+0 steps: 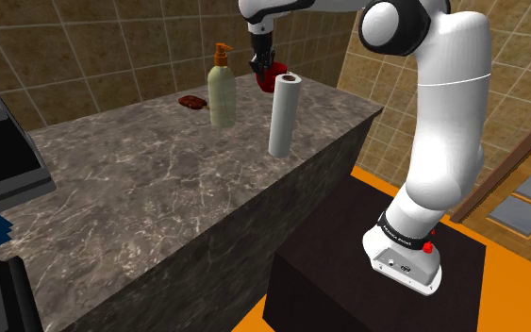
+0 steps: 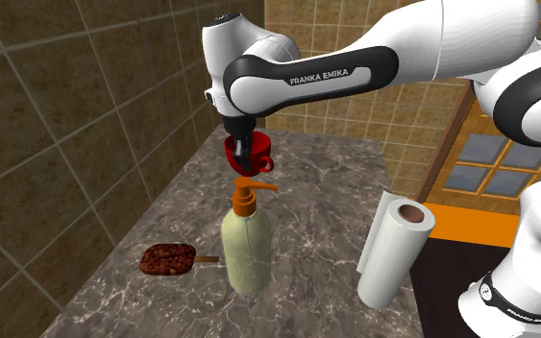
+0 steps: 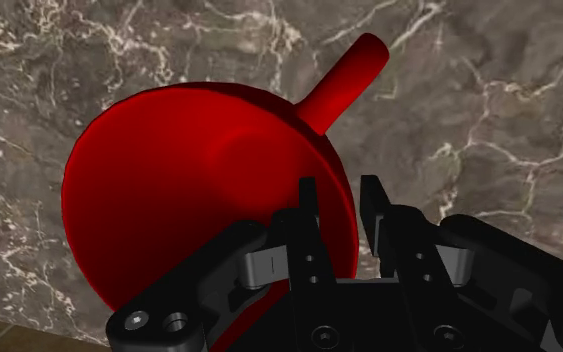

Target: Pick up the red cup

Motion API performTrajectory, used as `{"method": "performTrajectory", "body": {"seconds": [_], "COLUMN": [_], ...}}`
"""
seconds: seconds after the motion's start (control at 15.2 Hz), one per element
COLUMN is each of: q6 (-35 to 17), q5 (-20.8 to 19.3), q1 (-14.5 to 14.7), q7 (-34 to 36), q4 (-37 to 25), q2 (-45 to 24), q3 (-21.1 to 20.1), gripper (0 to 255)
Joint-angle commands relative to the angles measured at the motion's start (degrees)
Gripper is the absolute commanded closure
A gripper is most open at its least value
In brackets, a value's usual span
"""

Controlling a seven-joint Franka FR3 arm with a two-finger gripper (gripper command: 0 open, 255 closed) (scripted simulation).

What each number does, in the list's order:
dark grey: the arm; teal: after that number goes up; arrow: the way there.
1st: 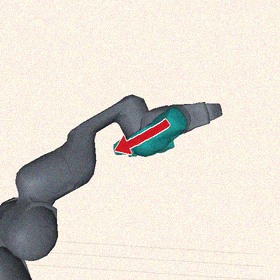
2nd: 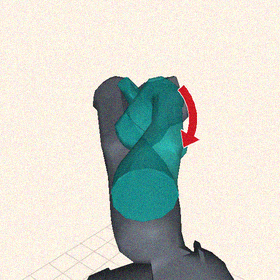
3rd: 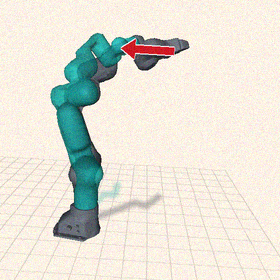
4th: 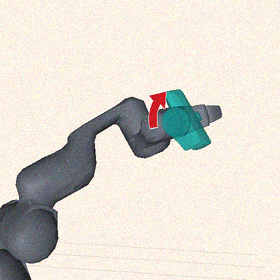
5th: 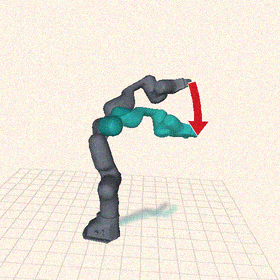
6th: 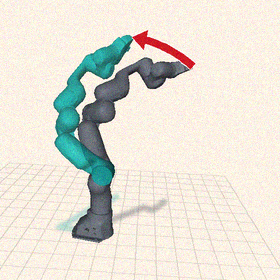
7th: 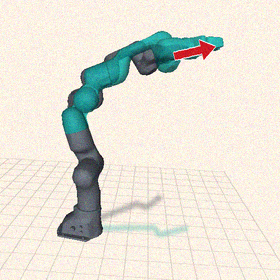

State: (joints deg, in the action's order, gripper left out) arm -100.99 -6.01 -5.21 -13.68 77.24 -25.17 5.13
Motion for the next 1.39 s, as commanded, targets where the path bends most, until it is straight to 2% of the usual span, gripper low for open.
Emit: {"method": "performTrajectory", "body": {"seconds": [0.0, 0.2, 1.19, 1.32], "q6": [0.0, -0.1, 12.6, 12.8], "q5": [0.0, 0.0, 0.3, 0.3], "q1": [0.0, 0.0, -0.2, -0.2], "q7": [0.0, 0.0, -1.5, -1.5], "q4": [0.0, 0.1, -14.9, -15.0], "q2": [0.0, 0.0, -2.2, -2.2], "q3": [0.0, 0.0, 0.1, 0.1], "gripper": [255, 255, 255, 255]}}
